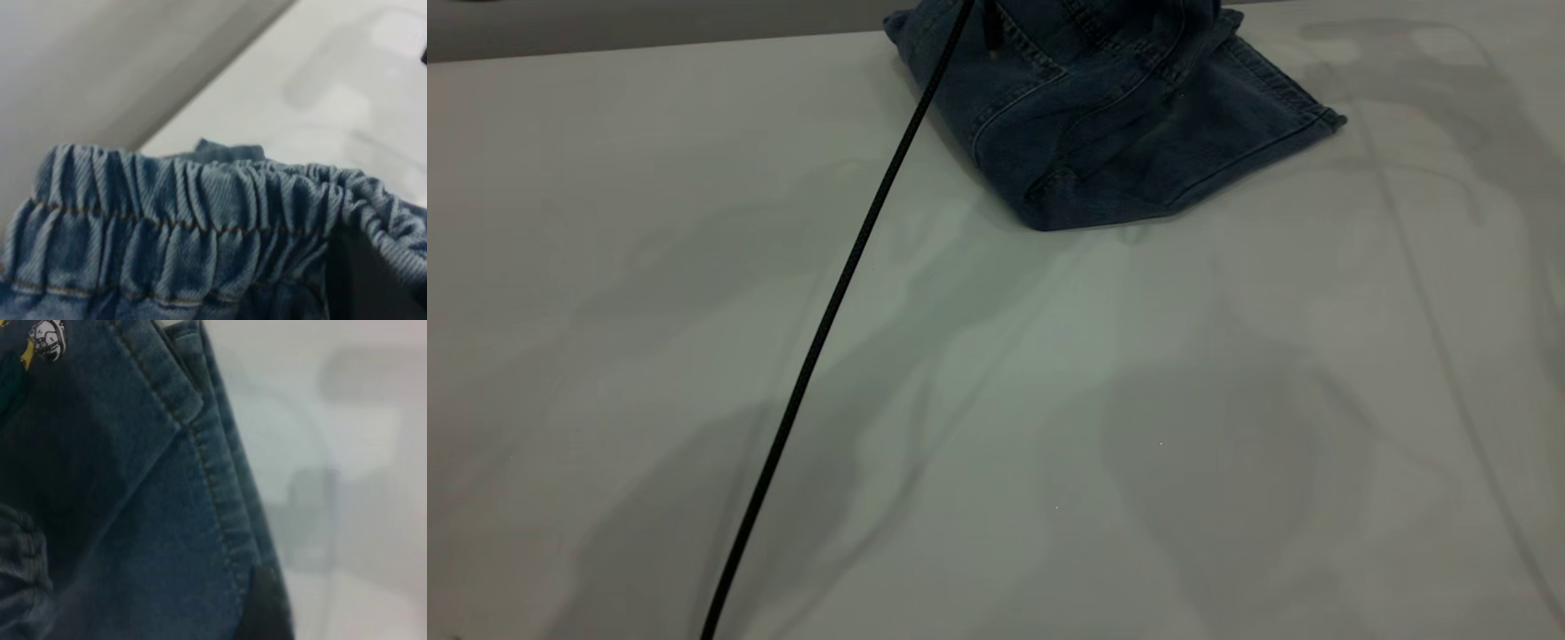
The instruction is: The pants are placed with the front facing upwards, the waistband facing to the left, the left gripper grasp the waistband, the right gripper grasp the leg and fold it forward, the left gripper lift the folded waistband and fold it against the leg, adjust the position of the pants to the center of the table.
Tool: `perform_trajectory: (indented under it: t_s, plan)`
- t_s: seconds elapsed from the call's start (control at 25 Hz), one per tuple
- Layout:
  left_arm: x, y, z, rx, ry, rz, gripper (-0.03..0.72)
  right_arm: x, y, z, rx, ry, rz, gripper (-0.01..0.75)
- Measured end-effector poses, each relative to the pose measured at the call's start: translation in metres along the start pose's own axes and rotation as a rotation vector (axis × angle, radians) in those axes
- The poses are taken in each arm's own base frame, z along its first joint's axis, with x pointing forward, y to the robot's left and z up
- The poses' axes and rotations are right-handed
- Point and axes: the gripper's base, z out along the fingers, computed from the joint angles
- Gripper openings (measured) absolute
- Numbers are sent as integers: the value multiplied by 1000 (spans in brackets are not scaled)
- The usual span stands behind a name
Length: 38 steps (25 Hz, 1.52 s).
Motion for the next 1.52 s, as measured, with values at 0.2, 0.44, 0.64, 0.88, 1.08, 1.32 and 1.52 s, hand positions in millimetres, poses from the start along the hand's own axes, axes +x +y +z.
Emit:
perform_trajectory:
  t_s: [0.2, 0.44, 0.64, 0.88, 1.08, 1.32, 1.52]
  plan:
    - [-3, -5, 0, -2, -26, -4, 302, 0, 0, 0, 2, 0, -12, 479]
    - [-4, -6, 0, -5, -35, -11, 513, 0, 0, 0, 4, 0, -18, 479]
    - [-9, -3, -9, 20, 19, -33, 533, 0, -1, 0, 11, 1, -23, 479]
    - [-12, 28, -28, 4, 124, -159, 536, 0, -1, 0, 11, 1, -26, 479]
    - [8, 57, -34, -69, 262, -253, 538, 0, 0, 0, 6, 1, -25, 479]
    - [25, 66, -25, -118, 284, -299, 538, 0, 0, 0, 4, 0, -24, 479]
    - [53, 57, -4, -94, 325, -329, 538, 0, 0, 0, -5, -1, -22, 479]
